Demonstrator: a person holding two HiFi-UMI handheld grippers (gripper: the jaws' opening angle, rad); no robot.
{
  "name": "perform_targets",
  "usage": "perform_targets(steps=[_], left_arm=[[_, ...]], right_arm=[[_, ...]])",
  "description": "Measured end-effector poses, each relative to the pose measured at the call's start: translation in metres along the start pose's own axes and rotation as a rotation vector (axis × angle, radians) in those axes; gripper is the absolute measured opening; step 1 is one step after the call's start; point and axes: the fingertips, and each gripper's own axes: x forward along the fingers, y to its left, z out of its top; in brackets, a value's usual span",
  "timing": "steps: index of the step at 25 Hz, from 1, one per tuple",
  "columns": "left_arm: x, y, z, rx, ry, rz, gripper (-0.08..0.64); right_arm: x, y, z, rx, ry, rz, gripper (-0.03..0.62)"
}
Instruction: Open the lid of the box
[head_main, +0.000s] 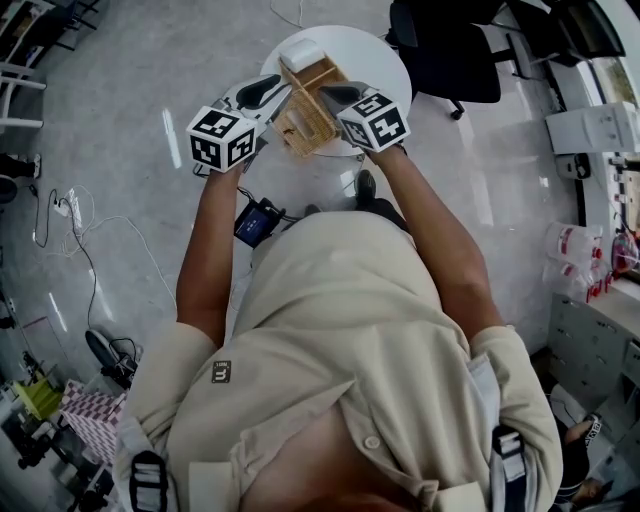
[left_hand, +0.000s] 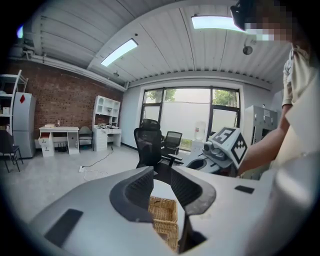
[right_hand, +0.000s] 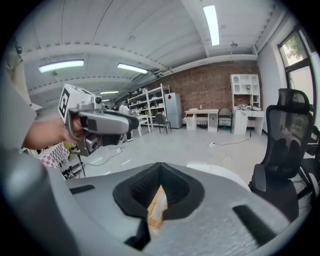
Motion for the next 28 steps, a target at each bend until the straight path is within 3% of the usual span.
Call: perform_targets(steps=[6, 14, 28], left_arm=[[-0.014, -0.002, 0.025, 0.058, -0.102, 0.012, 0.098], [-0.033, 0.003, 0.050, 0.106, -0.218, 0.053, 0.084], [-0.038, 0.019, 0.053, 0.097, -0.230, 0.054, 0.083]], right_arm=[[-0.042, 0.004, 0.057, -0.077, -0.136, -0.019, -0.009], [-0.076, 0.006, 0.095, -0.131, -0.214, -0.047, -0.011], [-0.068, 0.004, 0.113, -0.164, -0.205, -0.058, -0.011]])
